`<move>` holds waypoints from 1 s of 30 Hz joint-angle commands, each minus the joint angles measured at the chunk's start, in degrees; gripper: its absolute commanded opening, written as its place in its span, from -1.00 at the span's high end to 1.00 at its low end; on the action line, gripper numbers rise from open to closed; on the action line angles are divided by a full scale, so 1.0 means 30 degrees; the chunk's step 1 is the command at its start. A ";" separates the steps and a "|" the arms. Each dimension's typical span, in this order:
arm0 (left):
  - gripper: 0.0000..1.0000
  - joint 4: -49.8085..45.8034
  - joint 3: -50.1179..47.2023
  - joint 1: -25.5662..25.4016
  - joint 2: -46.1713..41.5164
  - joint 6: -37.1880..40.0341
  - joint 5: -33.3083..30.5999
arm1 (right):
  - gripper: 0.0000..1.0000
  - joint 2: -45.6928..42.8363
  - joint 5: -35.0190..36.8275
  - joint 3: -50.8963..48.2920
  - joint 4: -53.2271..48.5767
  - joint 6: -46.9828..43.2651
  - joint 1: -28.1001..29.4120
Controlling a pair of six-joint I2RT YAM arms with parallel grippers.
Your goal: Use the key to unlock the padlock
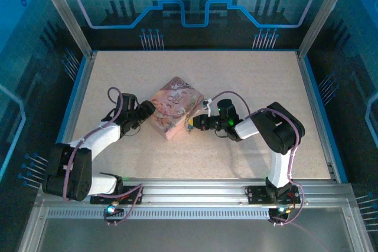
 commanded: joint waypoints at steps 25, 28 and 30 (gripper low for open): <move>-0.61 -0.1973 -0.0623 0.0143 0.0042 0.1841 -0.0238 | 1.00 0.0020 0.1588 0.1781 0.1638 0.2443 -0.0523; -0.67 -0.2746 0.0152 0.0180 -0.0524 0.3091 -0.0379 | 1.00 -0.0231 0.1236 0.1657 0.0696 0.1936 -0.0238; -0.71 -0.3015 0.0535 0.0234 -0.0768 0.3526 -0.0242 | 1.00 -0.0257 0.1135 0.1481 0.0561 0.1868 -0.0047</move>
